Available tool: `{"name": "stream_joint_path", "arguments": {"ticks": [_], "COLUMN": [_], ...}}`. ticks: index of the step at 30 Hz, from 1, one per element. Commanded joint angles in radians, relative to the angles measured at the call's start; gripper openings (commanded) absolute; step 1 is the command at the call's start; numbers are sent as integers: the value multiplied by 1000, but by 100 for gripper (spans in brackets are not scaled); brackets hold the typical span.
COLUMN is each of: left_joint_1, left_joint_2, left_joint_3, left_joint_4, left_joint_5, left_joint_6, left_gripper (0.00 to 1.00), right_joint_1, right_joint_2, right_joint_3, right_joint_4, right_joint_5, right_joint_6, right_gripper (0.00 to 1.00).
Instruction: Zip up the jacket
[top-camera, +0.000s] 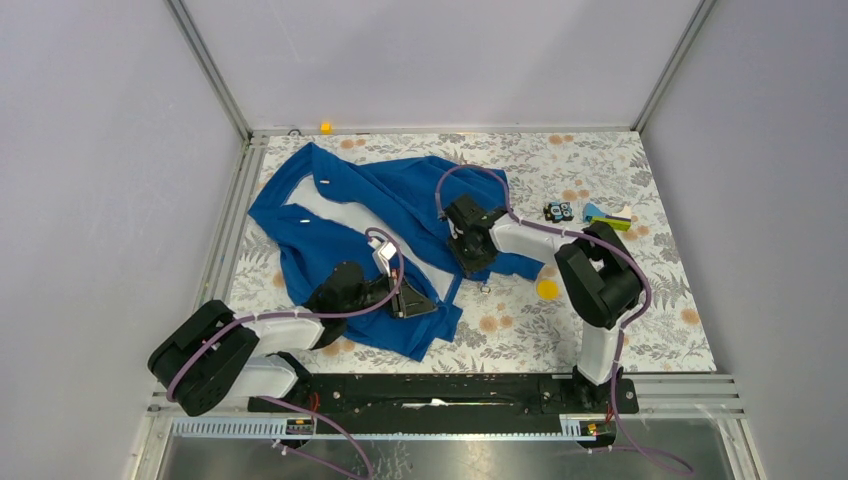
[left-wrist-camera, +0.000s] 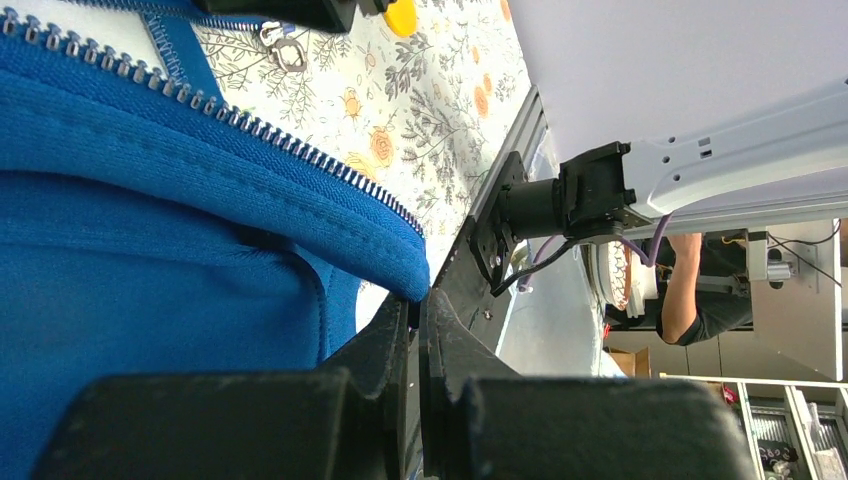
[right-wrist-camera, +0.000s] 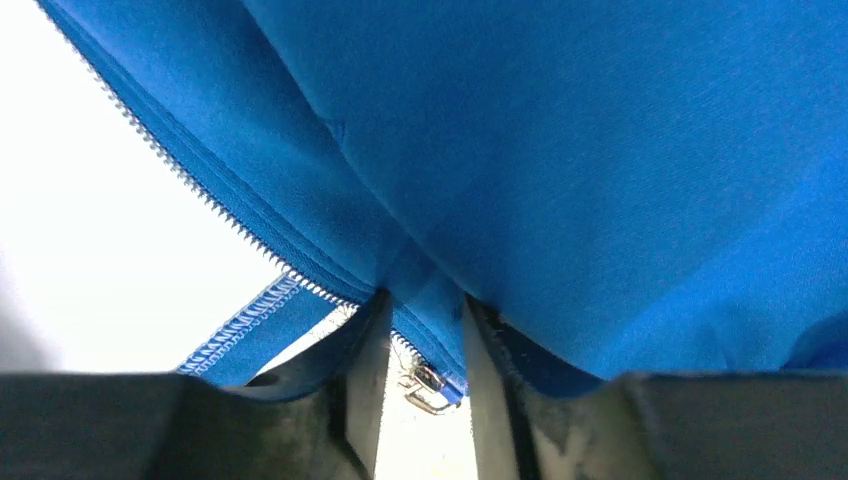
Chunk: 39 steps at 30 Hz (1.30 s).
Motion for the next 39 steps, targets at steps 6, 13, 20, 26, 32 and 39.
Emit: {"name": "stream_joint_path", "arguments": {"ticks": [6,13,20,26,32,39], "left_joint_1": [-3,-3,-4,-3,-2,-2], "left_joint_2": [-25,2,-48,-140,-185,-195], "left_joint_3": [45,60,4,-45,-30,19], "left_joint_4": [-29,-7,97,66,36,23], "left_joint_5": [-16,-9,-42,-154,-218,-225], "left_joint_6": [35,19,-29,-39,13,110], "left_gripper": [0,0,0,0,0,0], "right_joint_1": [-80,-110,-203,-216,-216,-214], "right_joint_2": [-85,-262,-431,-374,-233,-189], "right_joint_3": [-217,-198,-434,-639,-706,-722], "right_joint_4": [253,291,799,1392,1931,2133], "right_joint_5": [-387,-398,-730,-826,-904,-922], "right_joint_6": [101,170,648,1079,1403,1408], "right_gripper": [3,0,0,0,0,0]}}
